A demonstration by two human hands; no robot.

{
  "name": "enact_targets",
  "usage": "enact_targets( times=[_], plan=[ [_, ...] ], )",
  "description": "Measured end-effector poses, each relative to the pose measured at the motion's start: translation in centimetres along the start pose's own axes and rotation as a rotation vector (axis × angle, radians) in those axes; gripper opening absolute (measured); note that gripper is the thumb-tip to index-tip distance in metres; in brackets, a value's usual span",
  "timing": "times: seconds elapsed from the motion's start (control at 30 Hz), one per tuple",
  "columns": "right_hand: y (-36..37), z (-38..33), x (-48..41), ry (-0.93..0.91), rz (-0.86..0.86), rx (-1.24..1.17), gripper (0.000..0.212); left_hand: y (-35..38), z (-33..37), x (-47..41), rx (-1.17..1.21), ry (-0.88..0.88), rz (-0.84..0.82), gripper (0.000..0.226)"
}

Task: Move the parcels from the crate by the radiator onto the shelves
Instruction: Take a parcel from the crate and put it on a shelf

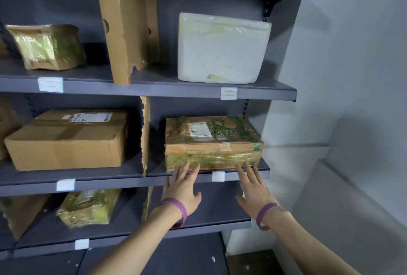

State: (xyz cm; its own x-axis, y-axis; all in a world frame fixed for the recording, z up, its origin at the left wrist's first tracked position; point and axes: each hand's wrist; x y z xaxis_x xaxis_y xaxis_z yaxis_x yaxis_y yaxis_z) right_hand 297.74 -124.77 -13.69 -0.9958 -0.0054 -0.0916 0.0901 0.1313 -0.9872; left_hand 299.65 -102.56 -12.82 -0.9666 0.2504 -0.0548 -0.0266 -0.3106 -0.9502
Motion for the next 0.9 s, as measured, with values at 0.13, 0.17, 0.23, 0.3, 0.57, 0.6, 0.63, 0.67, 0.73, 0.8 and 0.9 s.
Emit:
enact_targets(
  times=[0.13,0.17,0.23,0.3,0.57,0.6,0.63,0.67,0.73,0.8,0.9],
  plan=[
    [0.0,1.4,-1.4,0.019,-0.009,0.040,0.084,0.5,0.3,-1.3,-0.006,-0.005,-0.025,0.075],
    [0.0,1.6,-1.9,0.017,-0.005,0.043,0.084,0.6,0.3,-1.5,-0.009,-0.014,-0.033,0.075],
    [-0.2,1.9,-2.9,0.001,0.001,0.044,0.084,0.6,0.2,-2.0,-0.010,-0.033,-0.038,0.075],
    [-0.3,2.2,-3.7,-0.023,0.000,0.043,0.085,0.6,0.1,-2.5,-0.010,-0.056,-0.027,0.074],
    [0.4,4.1,-5.7,-0.145,-0.002,0.104,0.086,1.2,0.9,-3.8,0.001,-0.165,0.006,0.077],
    [0.5,4.3,-5.8,-0.152,-0.007,0.104,0.086,1.2,1.1,-4.1,0.000,-0.177,0.007,0.077],
    [0.6,4.4,-6.0,-0.160,-0.012,0.103,0.086,1.2,1.2,-4.3,-0.001,-0.188,0.008,0.078],
    [0.7,4.5,-6.2,-0.167,-0.014,0.102,0.086,1.2,1.4,-4.4,-0.002,-0.199,0.009,0.078],
    [0.7,4.6,-6.7,-0.177,-0.022,0.098,0.086,1.2,1.5,-4.8,-0.003,-0.214,0.008,0.078],
    [0.6,4.6,-7.2,-0.182,-0.030,0.106,0.086,1.2,1.7,-5.2,0.000,-0.226,0.003,0.078],
    [0.5,4.6,-7.8,-0.186,-0.036,0.125,0.085,1.0,2.0,-5.7,0.020,-0.246,-0.010,0.078]
  ],
)
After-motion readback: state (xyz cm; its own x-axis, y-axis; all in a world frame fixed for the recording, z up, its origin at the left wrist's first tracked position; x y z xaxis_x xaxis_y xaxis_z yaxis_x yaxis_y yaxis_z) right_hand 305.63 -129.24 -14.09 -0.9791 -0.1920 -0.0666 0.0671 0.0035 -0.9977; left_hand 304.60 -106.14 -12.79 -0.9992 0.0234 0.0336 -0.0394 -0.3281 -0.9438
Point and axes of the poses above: each hand's wrist, its own x-axis away from the middle knuckle, its own y-axis out of the palm, z = x × y, and after that the axes turned 2 degrees about z, right-handed
